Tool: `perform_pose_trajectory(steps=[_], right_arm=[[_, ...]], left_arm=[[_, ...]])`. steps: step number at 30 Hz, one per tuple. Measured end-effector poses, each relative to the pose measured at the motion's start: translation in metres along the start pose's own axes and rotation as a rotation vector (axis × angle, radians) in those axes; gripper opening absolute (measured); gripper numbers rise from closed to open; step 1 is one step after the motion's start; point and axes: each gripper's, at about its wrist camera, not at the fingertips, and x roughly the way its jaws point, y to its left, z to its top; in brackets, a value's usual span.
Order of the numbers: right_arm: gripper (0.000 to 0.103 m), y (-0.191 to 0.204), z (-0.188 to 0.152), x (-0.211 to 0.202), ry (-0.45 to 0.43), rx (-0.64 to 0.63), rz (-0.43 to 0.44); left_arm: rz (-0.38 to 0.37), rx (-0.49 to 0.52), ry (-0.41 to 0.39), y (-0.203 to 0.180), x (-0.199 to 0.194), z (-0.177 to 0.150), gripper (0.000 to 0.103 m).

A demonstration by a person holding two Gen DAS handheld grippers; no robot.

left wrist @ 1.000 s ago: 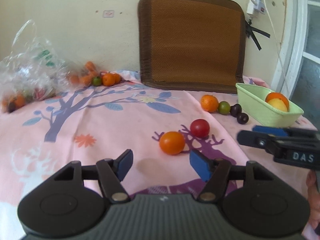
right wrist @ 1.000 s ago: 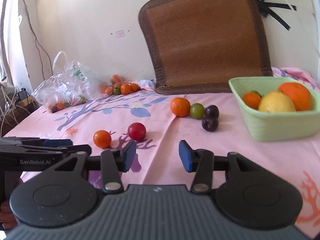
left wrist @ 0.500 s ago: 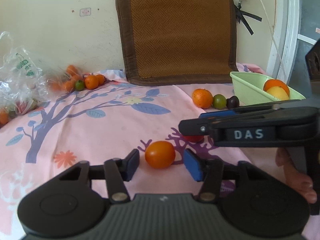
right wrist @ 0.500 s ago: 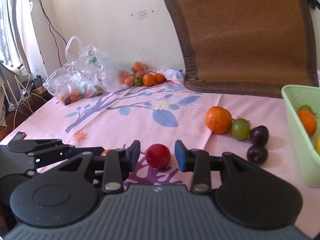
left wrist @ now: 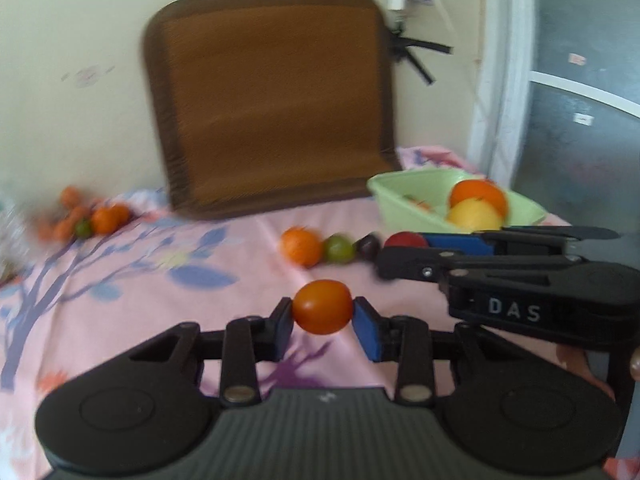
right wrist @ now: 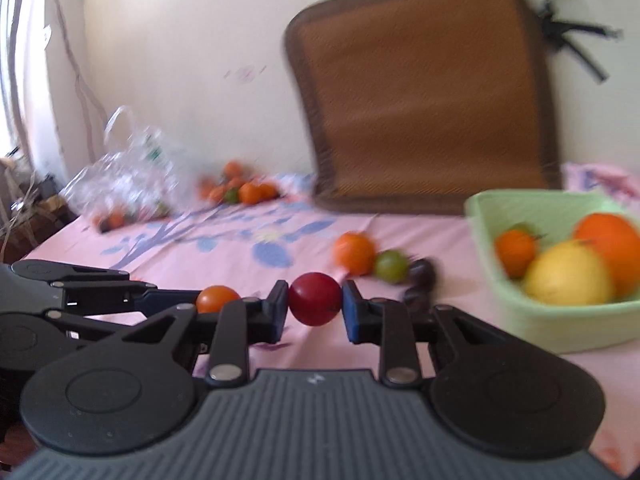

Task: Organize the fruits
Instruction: 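Carry both held tomatoes over the green basket with both grippers, then open both grippers to drop the tomatoes into the basket, then move the left tool toward the tangerine while the right tool approaches the green tomato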

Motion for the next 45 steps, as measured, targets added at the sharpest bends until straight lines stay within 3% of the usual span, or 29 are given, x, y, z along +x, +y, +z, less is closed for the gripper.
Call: perform_pose_trajectory(steps=[5, 10, 17, 22, 25, 29, 32, 36, 41, 43, 45], right_arm=[[0.031, -0.052, 0.005, -0.033, -0.123, 0.022, -0.197], [0.031, -0.100, 0.000, -0.041, -0.137, 0.083, -0.317], [0.032, -0.110, -0.009, -0.025, -0.108, 0.083, -0.357], [0.033, -0.109, -0.010, -0.027, -0.114, 0.072, -0.356], [0.033, -0.109, -0.011, -0.029, -0.126, 0.077, -0.357], [0.033, -0.110, -0.012, -0.033, -0.157, 0.087, -0.362], [0.033, -0.109, -0.013, -0.036, -0.184, 0.092, -0.369], [0.033, -0.104, -0.012, -0.040, -0.225, 0.076, -0.378], [0.033, -0.090, -0.009, -0.047, -0.253, 0.058, -0.346], [0.033, -0.077, -0.008, -0.050, -0.262, 0.037, -0.318], [0.033, -0.063, -0.006, -0.050, -0.253, 0.022, -0.274]], left_arm=[[-0.074, 0.092, -0.070, -0.047, 0.030, 0.043, 0.033], [-0.094, 0.170, -0.059, -0.084, 0.068, 0.062, 0.033], [-0.114, 0.119, -0.001, -0.081, 0.097, 0.064, 0.034], [-0.106, 0.100, -0.006, -0.078, 0.097, 0.066, 0.050], [-0.112, 0.078, -0.006, -0.075, 0.094, 0.067, 0.050], [-0.089, 0.003, -0.052, -0.054, 0.071, 0.068, 0.050], [-0.025, -0.053, -0.067, -0.025, 0.049, 0.058, 0.050], [0.116, -0.124, -0.035, 0.026, 0.025, 0.029, 0.050], [0.231, -0.188, 0.026, 0.072, 0.010, -0.011, 0.050], [0.243, -0.212, 0.037, 0.084, 0.006, -0.022, 0.050], [0.205, -0.271, 0.014, 0.096, 0.000, -0.026, 0.050]])
